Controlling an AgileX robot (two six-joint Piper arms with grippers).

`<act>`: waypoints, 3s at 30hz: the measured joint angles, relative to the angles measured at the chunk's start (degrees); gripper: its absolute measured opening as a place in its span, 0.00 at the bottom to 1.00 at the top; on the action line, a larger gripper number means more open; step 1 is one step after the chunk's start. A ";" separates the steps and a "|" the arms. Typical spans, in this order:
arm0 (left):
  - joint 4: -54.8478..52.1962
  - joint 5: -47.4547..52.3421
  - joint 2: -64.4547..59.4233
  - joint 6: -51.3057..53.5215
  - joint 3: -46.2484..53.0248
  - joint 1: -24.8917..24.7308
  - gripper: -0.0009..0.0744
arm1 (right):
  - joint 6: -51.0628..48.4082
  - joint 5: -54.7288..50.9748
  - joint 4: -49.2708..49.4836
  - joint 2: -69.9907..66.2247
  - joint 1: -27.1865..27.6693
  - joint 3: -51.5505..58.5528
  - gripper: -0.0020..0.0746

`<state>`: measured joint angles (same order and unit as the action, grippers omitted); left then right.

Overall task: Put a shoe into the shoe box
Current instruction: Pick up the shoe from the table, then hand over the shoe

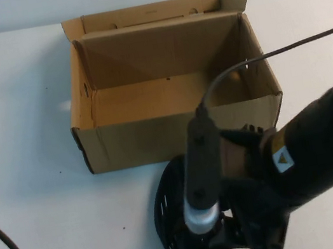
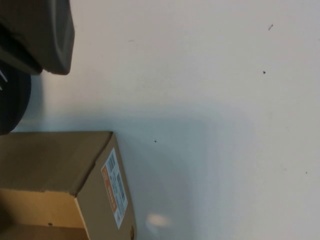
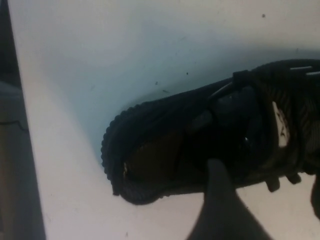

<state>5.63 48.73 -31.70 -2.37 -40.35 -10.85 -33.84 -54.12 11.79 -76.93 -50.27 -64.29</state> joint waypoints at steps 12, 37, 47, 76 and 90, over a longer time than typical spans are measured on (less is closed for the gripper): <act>0.00 1.69 0.00 0.04 0.00 0.00 0.01 | 2.83 -1.12 -8.72 -11.68 -3.39 -7.07 0.47; 0.15 2.07 0.00 3.56 0.00 0.00 0.01 | 13.62 3.46 -19.39 -23.57 -3.67 -10.15 0.06; 1.93 2.51 0.00 11.81 -0.45 0.00 0.12 | 13.97 -12.96 -10.90 -23.93 -3.67 -26.96 0.04; 34.94 7.74 0.00 52.49 -4.89 0.00 0.88 | 41.44 -18.65 -16.63 -27.99 -3.56 -49.46 0.04; 34.52 3.20 -3.13 56.29 -4.89 0.00 0.88 | 42.36 -19.01 -15.52 -30.77 -3.56 -58.73 0.03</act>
<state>40.15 51.93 -34.83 53.92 -45.24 -10.85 8.51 -73.13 -3.73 -107.69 -53.83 -123.01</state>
